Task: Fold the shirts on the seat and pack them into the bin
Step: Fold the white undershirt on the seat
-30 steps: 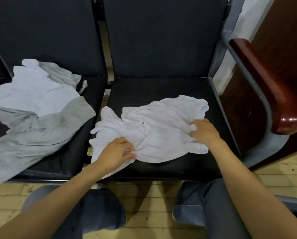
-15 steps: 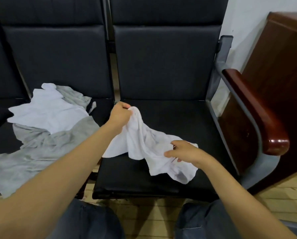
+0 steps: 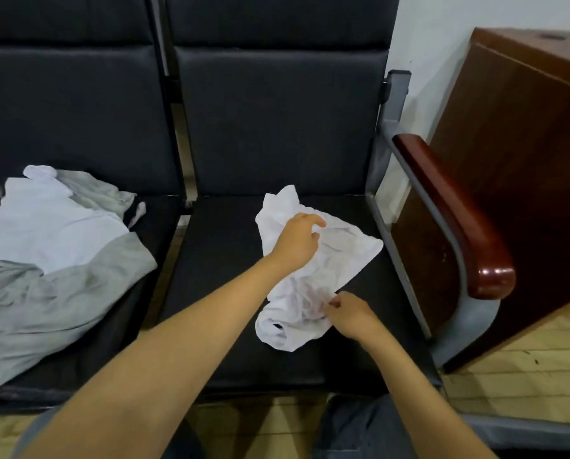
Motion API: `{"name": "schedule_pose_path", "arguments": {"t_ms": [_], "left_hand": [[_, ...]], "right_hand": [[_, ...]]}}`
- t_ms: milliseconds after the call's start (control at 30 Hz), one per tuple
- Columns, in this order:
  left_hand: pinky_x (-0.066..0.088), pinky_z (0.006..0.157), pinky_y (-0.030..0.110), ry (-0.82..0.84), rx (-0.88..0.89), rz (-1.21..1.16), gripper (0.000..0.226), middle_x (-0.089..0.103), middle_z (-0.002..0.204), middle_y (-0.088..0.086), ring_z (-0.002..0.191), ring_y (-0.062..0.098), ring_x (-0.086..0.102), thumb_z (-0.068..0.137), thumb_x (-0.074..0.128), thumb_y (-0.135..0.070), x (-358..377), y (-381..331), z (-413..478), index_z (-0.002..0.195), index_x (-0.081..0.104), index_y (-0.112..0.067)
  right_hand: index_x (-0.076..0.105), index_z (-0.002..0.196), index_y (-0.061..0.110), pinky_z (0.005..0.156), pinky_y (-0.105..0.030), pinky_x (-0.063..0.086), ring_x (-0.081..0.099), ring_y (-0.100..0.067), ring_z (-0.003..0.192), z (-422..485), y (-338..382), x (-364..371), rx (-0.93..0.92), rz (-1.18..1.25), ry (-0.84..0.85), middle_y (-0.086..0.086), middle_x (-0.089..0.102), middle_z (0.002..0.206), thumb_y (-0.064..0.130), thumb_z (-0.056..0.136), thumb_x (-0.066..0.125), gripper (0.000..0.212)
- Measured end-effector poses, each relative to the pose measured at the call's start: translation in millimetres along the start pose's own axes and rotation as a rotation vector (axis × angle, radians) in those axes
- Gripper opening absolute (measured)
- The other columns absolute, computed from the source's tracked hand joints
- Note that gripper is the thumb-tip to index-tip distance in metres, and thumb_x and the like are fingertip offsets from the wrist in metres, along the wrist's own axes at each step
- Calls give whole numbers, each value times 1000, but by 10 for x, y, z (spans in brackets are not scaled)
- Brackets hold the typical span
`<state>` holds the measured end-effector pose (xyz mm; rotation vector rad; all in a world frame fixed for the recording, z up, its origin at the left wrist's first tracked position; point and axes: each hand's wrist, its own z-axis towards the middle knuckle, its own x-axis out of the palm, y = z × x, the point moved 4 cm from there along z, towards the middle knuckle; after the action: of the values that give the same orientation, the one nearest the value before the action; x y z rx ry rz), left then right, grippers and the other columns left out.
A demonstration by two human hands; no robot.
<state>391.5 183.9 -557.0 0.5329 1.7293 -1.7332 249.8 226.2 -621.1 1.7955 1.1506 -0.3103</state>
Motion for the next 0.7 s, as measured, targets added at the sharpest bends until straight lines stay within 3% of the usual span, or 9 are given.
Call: {"name": "schedule_pose_path", "arguments": {"t_ms": [133, 200, 300, 400, 433, 500, 567, 633, 700], "left_hand": [[37, 94, 21, -79, -78, 39, 28, 51, 127, 10, 118, 23, 47, 94, 46, 0, 40, 436, -289, 117, 60, -9], [39, 96, 27, -78, -199, 65, 33, 44, 131, 13, 119, 27, 45, 92, 46, 2, 56, 626, -379, 123, 55, -7], [39, 97, 34, -113, -455, -8, 42, 37, 135, 18, 122, 32, 42, 92, 49, -3, 57, 841, -464, 133, 40, -3], [45, 95, 41, -32, -659, -135, 49, 50, 126, 15, 114, 32, 51, 91, 56, -23, 137, 932, -505, 132, 38, -3], [45, 94, 41, -8, -673, -114, 42, 55, 119, 13, 109, 31, 54, 90, 57, -29, 165, 941, -506, 123, 45, -5], [41, 93, 39, 12, -662, -31, 22, 62, 98, 6, 97, 28, 58, 87, 59, -35, 191, 953, -499, 84, 53, -14], [40, 81, 36, -9, -670, -40, 34, 53, 68, 0, 73, 22, 53, 84, 61, -31, 197, 986, -477, 59, 42, -18], [34, 64, 33, -104, -650, -206, 40, 39, 57, -2, 57, 16, 39, 82, 60, -25, 143, 988, -462, 52, 35, -17], [31, 57, 30, -237, -562, -349, 36, 38, 59, -1, 56, 14, 36, 86, 59, -21, -8, 972, -490, 58, 37, -14]], "right_hand": [[52, 93, 9, 65, -28, 40, 52, -22, 82, 109, 46, -142, -46, -184, -138, -6, 54, 95, 22, 94, 46, 14], [54, 106, 10, 72, -29, 40, 54, -26, 95, 155, 169, -134, -120, -204, -206, -10, 54, 110, 23, 95, 46, 19], [43, 134, 14, 90, -35, 41, 41, -30, 121, 213, 343, -54, -266, -235, -266, -11, 43, 131, 21, 96, 48, 39], [41, 135, 18, 95, -37, 37, 37, -29, 123, 301, 362, 85, -264, -434, -255, -10, 42, 133, 24, 95, 47, 41], [42, 134, 19, 95, -38, 36, 39, -29, 122, 315, 339, 126, -249, -500, -257, -9, 44, 131, 27, 96, 46, 39], [46, 129, 19, 94, -37, 36, 44, -27, 118, 345, 290, 172, -256, -588, -295, -7, 48, 126, 30, 98, 43, 33], [53, 123, 17, 91, -36, 37, 50, -26, 111, 343, 266, 131, -306, -562, -369, -5, 55, 118, 27, 99, 42, 28], [59, 116, 15, 87, -35, 39, 54, -26, 104, 332, 247, 0, -378, -412, -434, -5, 59, 111, 24, 98, 45, 25], [63, 111, 16, 89, -36, 43, 55, -24, 101, 293, 220, -172, -442, -211, -457, -4, 60, 107, 21, 96, 52, 20]]}}
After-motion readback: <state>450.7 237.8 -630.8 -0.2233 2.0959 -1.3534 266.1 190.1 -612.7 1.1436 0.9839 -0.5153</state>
